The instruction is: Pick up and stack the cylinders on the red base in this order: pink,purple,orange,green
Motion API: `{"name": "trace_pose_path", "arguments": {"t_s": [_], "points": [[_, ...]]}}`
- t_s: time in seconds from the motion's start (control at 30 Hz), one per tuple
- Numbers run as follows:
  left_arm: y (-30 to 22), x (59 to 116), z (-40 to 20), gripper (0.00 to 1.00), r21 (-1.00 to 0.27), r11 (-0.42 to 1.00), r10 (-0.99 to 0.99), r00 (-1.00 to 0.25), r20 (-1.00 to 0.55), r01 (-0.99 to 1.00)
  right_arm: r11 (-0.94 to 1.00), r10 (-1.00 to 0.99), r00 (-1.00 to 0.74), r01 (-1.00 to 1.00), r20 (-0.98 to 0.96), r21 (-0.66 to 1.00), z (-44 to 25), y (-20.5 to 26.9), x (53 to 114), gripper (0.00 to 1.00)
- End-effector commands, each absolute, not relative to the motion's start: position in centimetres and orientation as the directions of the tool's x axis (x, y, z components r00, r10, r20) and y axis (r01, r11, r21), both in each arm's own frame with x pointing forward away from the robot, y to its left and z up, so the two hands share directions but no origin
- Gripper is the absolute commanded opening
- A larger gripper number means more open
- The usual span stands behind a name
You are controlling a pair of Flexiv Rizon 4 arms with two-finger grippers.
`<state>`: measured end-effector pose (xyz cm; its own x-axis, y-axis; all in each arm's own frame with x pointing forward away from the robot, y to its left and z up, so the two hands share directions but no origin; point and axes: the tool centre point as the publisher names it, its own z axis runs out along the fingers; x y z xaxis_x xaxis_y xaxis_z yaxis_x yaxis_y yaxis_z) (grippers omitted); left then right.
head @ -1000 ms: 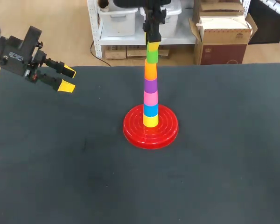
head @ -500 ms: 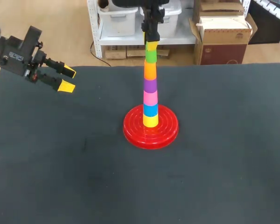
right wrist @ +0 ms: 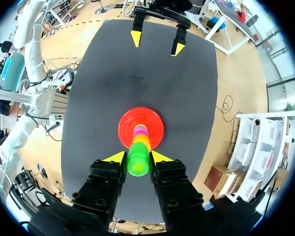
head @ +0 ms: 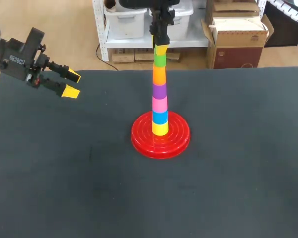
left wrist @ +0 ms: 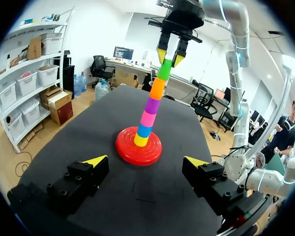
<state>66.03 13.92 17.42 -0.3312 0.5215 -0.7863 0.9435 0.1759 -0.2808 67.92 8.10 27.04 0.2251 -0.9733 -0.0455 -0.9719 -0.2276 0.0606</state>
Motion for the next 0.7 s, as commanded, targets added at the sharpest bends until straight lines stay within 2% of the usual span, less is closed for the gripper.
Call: {"name": "trace_pose_path", "arguments": {"t_s": [0.03, 0.7], "points": [[14.01, 66.20, 17.33, 1.00, -0.282, 0.171, 0.522, -0.329, -0.787, 0.944, -0.232, -0.972, 0.229, -0.970, -0.047, 0.071, 26.57, 8.20, 68.23, 0.00], [14.01, 66.20, 17.33, 1.00, -0.282, 0.171, 0.522, -0.329, -0.787, 0.944, -0.243, -0.970, 0.240, -0.968, -0.040, 0.071, 26.70, 8.09, 67.90, 0.00]]}}
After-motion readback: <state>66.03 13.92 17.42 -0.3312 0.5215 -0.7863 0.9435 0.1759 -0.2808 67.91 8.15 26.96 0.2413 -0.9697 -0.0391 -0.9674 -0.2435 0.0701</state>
